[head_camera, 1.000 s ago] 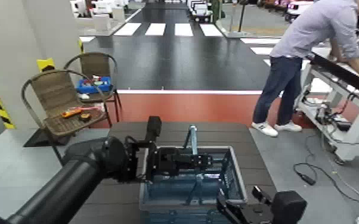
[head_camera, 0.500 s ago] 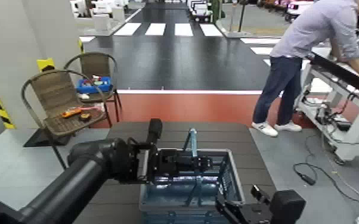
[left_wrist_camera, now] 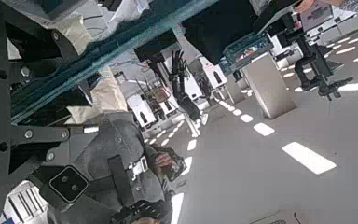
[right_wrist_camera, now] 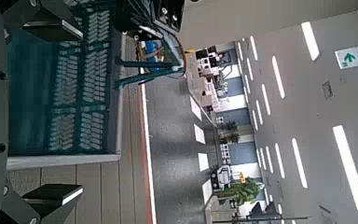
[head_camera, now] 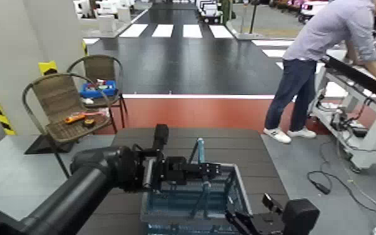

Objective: Place the crate on the table.

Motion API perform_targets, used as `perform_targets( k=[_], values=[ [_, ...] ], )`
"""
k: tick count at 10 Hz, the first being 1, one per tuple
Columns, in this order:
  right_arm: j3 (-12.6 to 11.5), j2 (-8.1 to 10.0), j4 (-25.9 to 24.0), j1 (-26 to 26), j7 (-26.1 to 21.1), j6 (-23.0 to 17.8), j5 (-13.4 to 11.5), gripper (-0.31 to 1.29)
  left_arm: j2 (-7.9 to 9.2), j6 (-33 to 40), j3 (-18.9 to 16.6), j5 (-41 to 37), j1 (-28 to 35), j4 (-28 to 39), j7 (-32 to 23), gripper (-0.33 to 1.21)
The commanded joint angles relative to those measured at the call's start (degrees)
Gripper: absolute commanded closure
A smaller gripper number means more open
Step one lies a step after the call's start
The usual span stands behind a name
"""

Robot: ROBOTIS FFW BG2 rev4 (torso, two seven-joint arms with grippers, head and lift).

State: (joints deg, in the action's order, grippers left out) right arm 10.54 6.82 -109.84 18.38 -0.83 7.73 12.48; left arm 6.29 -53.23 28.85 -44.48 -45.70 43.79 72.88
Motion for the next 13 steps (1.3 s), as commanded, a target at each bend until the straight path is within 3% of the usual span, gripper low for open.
perform_targets(
  k=[1,3,4,8,11,13],
  values=[
    [0.0,-0.05,0.0,0.1,0.0,0.0,0.1,0.15,-0.23,0.9,-1.0,-0.2,0.2,-0.6,0.2,0.52],
    [-0.1,-0.05,0.0,0.1,0.0,0.0,0.2,0.15,-0.23,2.0,-1.1,-0.3,0.3,-0.5,0.9,0.13],
    [-0.1,-0.05,0.0,0.1,0.0,0.0,0.2,0.15,-0.23,2.2,-1.0,-0.3,0.3,0.0,1.3,0.04],
    [-0.3,-0.14,0.0,0.3,0.0,0.1,0.4,0.15,-0.05,2.5,-2.5,0.4,1.7,0.9,1.3,0.13],
    [-0.5,-0.23,0.0,0.4,0.0,0.2,0.4,0.15,0.57,1.4,-7.0,9.9,4.1,3.9,-1.2,0.13],
    [-0.7,-0.32,0.0,0.6,0.0,0.2,0.4,0.15,1.80,0.3,-10.1,11.7,7.2,8.6,-2.7,0.13]
  ],
)
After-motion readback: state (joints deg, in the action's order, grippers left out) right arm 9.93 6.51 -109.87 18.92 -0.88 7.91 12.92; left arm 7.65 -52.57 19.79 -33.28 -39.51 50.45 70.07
